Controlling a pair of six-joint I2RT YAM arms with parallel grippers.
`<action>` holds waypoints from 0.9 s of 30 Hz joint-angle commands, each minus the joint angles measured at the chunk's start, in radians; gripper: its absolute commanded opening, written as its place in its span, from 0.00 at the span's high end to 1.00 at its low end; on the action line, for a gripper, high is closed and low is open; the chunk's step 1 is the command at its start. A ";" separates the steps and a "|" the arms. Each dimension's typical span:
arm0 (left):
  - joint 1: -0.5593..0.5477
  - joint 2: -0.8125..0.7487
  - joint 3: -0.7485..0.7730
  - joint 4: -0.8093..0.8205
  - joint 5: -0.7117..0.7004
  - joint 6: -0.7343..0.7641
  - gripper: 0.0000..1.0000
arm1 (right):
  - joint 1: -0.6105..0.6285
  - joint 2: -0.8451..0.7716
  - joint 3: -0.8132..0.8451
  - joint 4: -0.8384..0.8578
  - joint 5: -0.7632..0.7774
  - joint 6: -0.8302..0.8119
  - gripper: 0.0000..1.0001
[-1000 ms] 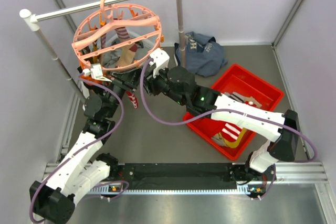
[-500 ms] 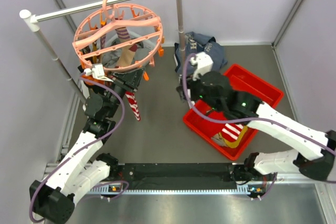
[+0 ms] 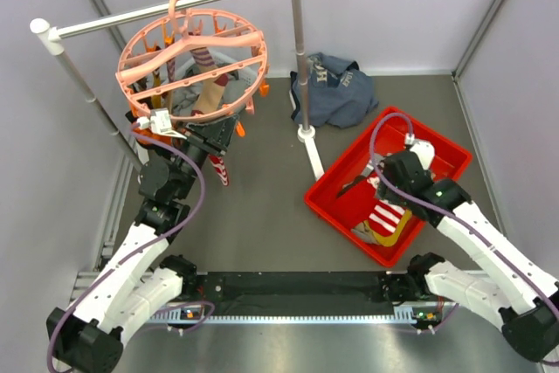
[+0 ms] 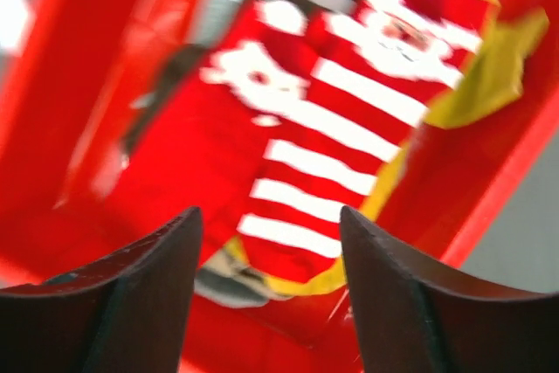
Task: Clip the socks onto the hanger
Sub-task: Pick up the sock from the bin.
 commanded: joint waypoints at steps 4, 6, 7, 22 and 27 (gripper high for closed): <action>0.002 -0.013 0.020 -0.002 -0.038 0.029 0.78 | -0.295 -0.018 -0.133 0.180 -0.088 0.024 0.44; 0.000 -0.007 0.022 -0.002 -0.029 0.023 0.78 | -0.385 0.010 -0.128 0.243 -0.114 0.019 0.48; 0.002 -0.006 0.023 -0.002 -0.027 0.021 0.78 | -0.404 0.043 -0.124 0.260 -0.114 0.018 0.49; 0.000 -0.009 0.026 -0.017 -0.036 0.020 0.78 | -0.590 0.470 -0.076 0.502 -0.157 0.042 0.50; 0.002 -0.007 0.028 -0.022 -0.036 0.023 0.79 | -0.588 0.551 -0.082 0.525 -0.166 0.027 0.62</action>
